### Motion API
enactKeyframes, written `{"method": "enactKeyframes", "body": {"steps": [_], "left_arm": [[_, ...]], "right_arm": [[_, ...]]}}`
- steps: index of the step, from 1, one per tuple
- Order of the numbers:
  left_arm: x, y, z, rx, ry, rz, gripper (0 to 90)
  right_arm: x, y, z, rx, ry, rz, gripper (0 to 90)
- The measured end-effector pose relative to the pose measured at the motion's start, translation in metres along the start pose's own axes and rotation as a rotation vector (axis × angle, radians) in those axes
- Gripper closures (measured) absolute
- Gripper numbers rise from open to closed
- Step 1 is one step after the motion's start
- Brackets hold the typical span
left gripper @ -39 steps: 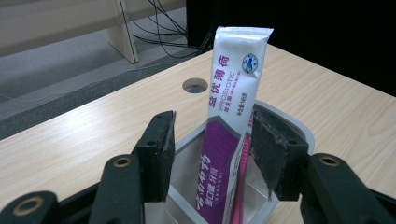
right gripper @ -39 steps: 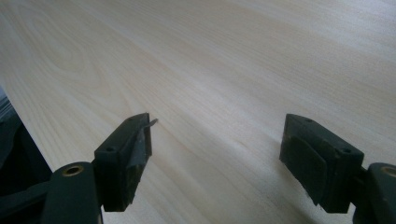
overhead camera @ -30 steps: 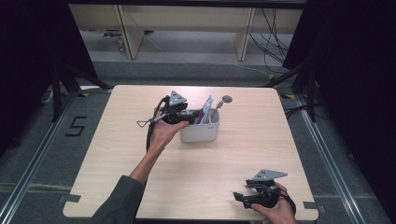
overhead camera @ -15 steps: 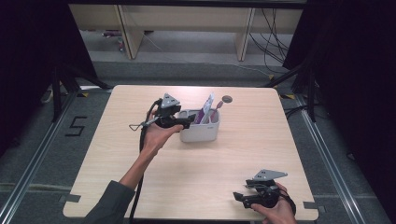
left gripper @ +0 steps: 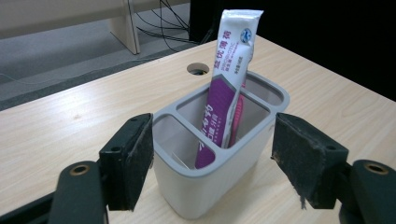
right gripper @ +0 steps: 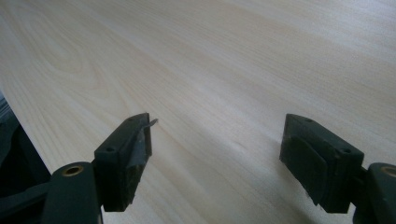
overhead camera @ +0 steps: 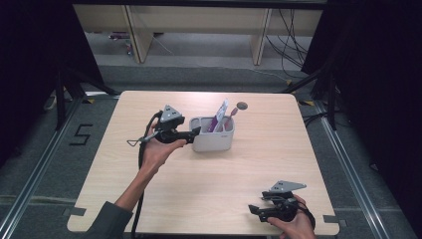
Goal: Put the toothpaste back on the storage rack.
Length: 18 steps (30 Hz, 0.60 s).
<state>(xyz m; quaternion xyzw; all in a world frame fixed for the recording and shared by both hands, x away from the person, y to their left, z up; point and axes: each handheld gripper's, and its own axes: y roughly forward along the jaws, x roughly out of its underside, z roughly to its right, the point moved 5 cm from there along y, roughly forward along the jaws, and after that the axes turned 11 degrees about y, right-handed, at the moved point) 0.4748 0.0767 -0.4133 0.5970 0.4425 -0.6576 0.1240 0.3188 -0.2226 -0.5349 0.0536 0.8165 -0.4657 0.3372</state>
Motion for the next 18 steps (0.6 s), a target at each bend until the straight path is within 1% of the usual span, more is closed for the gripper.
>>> {"method": "enactKeyframes", "body": {"steps": [3,5,7,9,13,14,16,17,18], "left_arm": [[0.003,-0.004,0.002,0.008,-0.001,0.005,27.9],[0.005,-0.008,0.003,0.013,0.004,0.003,27.1],[0.007,-0.012,0.003,0.014,0.008,0.006,26.7],[0.009,-0.015,0.004,0.014,0.003,0.009,26.5],[0.014,-0.021,0.006,0.019,0.011,0.007,26.2],[0.015,-0.022,0.006,0.02,0.011,0.009,26.0],[0.018,-0.026,0.007,0.022,0.01,0.01,25.7],[0.02,-0.028,0.007,0.027,0.009,0.006,25.4],[0.021,-0.028,0.007,0.031,0.012,0.01,25.2]], "right_arm": [[0.0,0.0,0.0,0.0,0.001,0.0,25.6],[-0.001,0.001,0.001,-0.001,-0.015,0.006,25.6],[-0.001,0.0,0.002,0.003,-0.021,0.011,25.6],[-0.001,0.0,0.002,0.007,-0.019,0.016,25.6],[-0.002,0.0,0.002,0.003,-0.021,0.014,25.6],[-0.001,0.0,0.002,0.007,-0.001,0.006,25.6],[-0.001,0.0,0.002,0.009,-0.009,0.013,25.6],[-0.001,0.0,0.002,0.01,0.005,0.007,25.6],[-0.001,0.0,0.002,0.01,0.002,0.01,25.6]]}}
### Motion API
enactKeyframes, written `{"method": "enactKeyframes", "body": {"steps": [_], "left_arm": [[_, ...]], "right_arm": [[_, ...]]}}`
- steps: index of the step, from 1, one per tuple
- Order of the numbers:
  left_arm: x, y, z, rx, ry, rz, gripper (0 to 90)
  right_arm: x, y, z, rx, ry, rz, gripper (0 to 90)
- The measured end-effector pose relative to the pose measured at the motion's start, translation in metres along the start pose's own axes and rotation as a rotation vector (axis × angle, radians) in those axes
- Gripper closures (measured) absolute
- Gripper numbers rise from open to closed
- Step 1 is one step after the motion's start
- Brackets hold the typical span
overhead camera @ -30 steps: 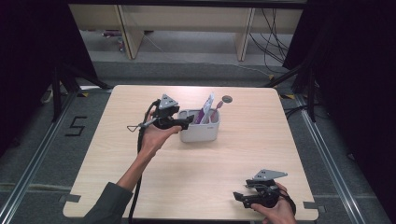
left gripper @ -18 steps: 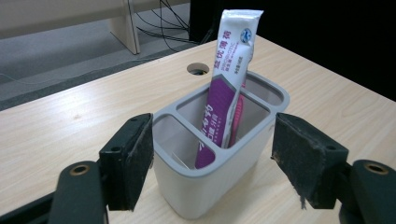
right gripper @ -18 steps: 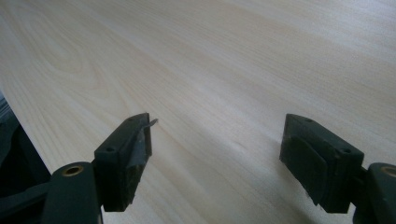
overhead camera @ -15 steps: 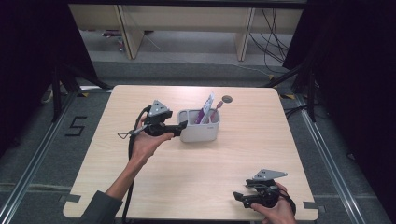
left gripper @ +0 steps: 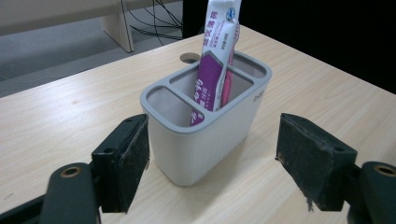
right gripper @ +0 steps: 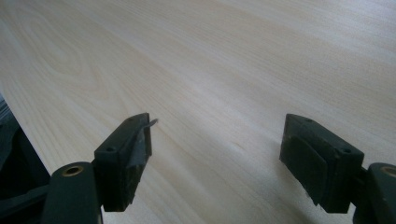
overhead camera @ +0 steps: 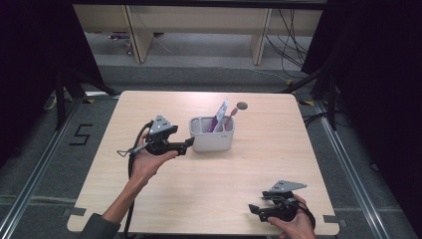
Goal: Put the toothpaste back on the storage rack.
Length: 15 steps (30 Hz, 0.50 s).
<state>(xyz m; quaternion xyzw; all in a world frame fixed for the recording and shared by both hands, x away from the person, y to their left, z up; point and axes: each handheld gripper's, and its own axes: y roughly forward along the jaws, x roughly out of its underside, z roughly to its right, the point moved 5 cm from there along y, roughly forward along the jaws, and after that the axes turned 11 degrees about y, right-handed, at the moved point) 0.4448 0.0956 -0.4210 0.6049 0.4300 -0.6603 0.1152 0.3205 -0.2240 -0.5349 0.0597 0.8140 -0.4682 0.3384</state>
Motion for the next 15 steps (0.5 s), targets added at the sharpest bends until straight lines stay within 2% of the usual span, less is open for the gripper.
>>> {"method": "enactKeyframes", "body": {"steps": [4,6,7,15], "left_arm": [[0.006,-0.005,0.002,-0.002,0.004,-0.007,24.5],[0.009,-0.008,0.003,0.002,0.007,-0.004,24.2],[0.011,-0.01,0.004,0.004,0.008,-0.007,23.8],[0.023,-0.019,0.005,0.004,0.017,-0.007,19.8]], "right_arm": [[-0.001,0.0,0.0,0.0,-0.014,0.011,25.6],[0.0,0.001,0.0,-0.015,-0.005,0.001,25.6],[-0.001,0.0,0.001,-0.001,-0.013,0.012,25.6],[-0.001,0.0,0.0,-0.01,-0.005,0.003,25.6]]}}
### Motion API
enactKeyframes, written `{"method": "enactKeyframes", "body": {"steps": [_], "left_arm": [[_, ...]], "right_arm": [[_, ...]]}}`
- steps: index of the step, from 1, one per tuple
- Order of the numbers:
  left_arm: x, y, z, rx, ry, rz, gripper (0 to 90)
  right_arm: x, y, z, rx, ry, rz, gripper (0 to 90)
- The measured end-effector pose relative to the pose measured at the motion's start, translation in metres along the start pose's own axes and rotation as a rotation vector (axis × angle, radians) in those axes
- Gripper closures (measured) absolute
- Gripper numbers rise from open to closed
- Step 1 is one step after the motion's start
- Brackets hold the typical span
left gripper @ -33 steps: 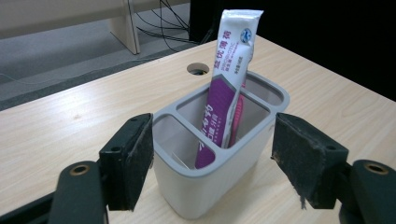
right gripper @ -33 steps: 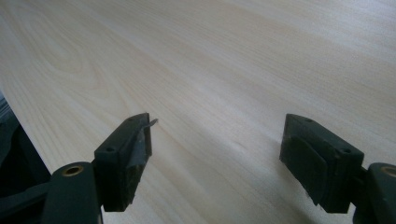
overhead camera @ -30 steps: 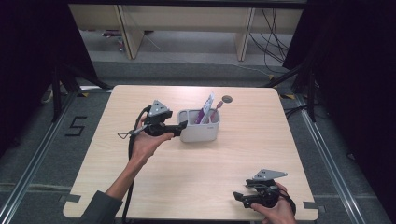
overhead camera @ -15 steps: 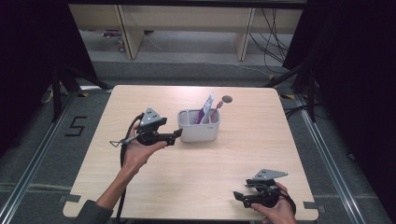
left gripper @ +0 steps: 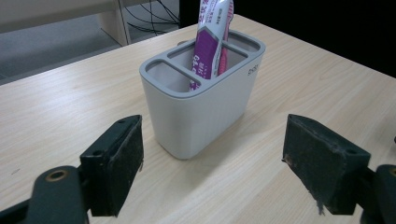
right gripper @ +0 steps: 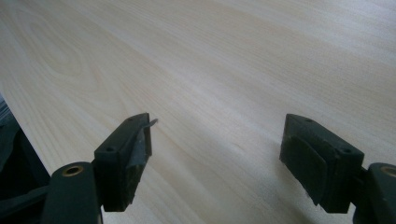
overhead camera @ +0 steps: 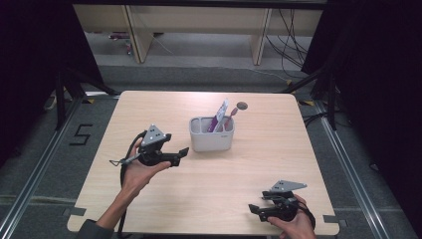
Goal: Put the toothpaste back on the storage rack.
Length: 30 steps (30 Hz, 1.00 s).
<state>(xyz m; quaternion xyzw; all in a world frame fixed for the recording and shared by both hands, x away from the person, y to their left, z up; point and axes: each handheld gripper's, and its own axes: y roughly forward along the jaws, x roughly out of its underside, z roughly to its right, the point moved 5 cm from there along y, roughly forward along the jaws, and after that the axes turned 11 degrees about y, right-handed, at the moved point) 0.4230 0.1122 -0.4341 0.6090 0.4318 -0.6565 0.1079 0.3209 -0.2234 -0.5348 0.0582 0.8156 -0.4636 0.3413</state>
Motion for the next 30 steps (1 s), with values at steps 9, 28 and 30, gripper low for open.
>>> {"method": "enactKeyframes", "body": {"steps": [9,28,30], "left_arm": [[0.015,-0.009,0.001,0.003,0.0,-0.013,18.8],[0.056,-0.029,0.011,0.025,-0.017,-0.012,17.4],[0.062,-0.032,0.013,0.023,-0.022,-0.018,17.2]], "right_arm": [[0.001,-0.001,-0.001,-0.002,0.019,-0.003,25.6],[0.0,-0.001,0.0,0.006,0.006,0.005,25.6],[0.0,0.0,0.0,0.006,0.004,0.003,25.6]]}}
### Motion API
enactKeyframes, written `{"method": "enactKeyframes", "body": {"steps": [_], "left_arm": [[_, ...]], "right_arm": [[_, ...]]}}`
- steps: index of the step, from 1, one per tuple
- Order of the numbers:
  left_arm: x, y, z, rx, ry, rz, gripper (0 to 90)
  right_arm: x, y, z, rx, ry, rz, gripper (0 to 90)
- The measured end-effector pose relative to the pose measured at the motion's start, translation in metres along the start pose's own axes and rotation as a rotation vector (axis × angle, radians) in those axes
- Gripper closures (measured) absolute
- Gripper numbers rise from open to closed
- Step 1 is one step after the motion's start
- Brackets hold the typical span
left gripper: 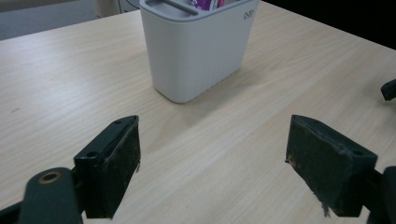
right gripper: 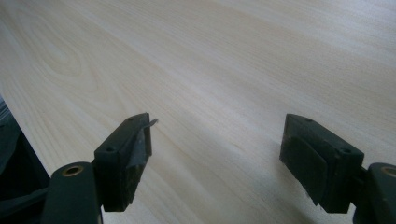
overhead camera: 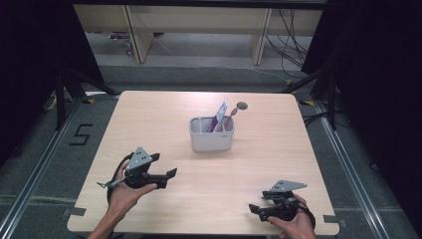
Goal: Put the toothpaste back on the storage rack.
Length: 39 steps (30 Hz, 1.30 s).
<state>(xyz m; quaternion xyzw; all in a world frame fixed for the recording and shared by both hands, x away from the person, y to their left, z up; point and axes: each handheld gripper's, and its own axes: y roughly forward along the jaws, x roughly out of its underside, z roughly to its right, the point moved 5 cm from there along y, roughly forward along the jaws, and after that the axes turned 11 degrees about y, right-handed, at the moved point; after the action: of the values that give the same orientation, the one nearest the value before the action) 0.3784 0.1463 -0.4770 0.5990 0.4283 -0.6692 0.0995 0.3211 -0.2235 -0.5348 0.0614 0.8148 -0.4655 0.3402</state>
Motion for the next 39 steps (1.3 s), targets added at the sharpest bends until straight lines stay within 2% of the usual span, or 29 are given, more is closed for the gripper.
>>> {"method": "enactKeyframes", "body": {"steps": [5,12,13,16,19,22,25,26,32,33,34,35,39], "left_arm": [[0.012,-0.005,-0.001,0.005,-0.006,0.001,17.0],[0.026,-0.016,0.0,-0.012,-0.018,-0.006,17.0],[0.028,-0.017,0.0,-0.01,-0.015,-0.012,17.0],[0.032,-0.021,0.003,-0.005,-0.015,-0.018,17.0],[0.035,-0.023,0.007,0.004,-0.008,-0.018,17.0],[0.037,-0.024,0.011,0.011,-0.008,-0.013,17.0],[0.041,-0.025,0.016,0.02,0.001,-0.031,17.0],[0.043,-0.026,0.017,0.024,0.003,-0.034,17.0],[0.051,-0.028,0.024,0.042,0.002,-0.06,16.4],[0.052,-0.028,0.024,0.045,0.002,-0.064,16.4],[0.054,-0.028,0.025,0.049,0.005,-0.073,16.4],[0.055,-0.028,0.026,0.05,0.008,-0.079,16.4],[0.059,-0.029,0.029,0.062,0.011,-0.081,16.4]], "right_arm": [[0.0,0.0,0.0,-0.002,-0.011,0.003,25.6],[-0.001,0.001,0.001,0.005,-0.011,-0.004,25.6],[-0.002,0.002,0.0,0.003,-0.006,0.012,25.6],[-0.002,0.003,-0.001,-0.008,-0.005,-0.009,25.6],[-0.003,0.003,-0.002,0.004,-0.012,0.005,25.6],[-0.003,0.003,-0.001,-0.001,-0.014,-0.004,25.6],[-0.002,0.002,-0.002,-0.001,0.004,-0.014,25.6],[-0.003,0.003,-0.001,-0.005,-0.015,-0.003,25.6],[-0.003,0.003,-0.002,0.007,-0.01,0.006,25.6],[-0.002,0.002,-0.003,0.004,0.005,0.001,25.6],[-0.003,0.002,-0.002,0.006,-0.012,0.006,25.6],[-0.002,0.002,-0.004,-0.003,0.007,-0.002,25.6],[-0.002,0.002,-0.002,0.004,-0.004,0.002,25.6]]}}
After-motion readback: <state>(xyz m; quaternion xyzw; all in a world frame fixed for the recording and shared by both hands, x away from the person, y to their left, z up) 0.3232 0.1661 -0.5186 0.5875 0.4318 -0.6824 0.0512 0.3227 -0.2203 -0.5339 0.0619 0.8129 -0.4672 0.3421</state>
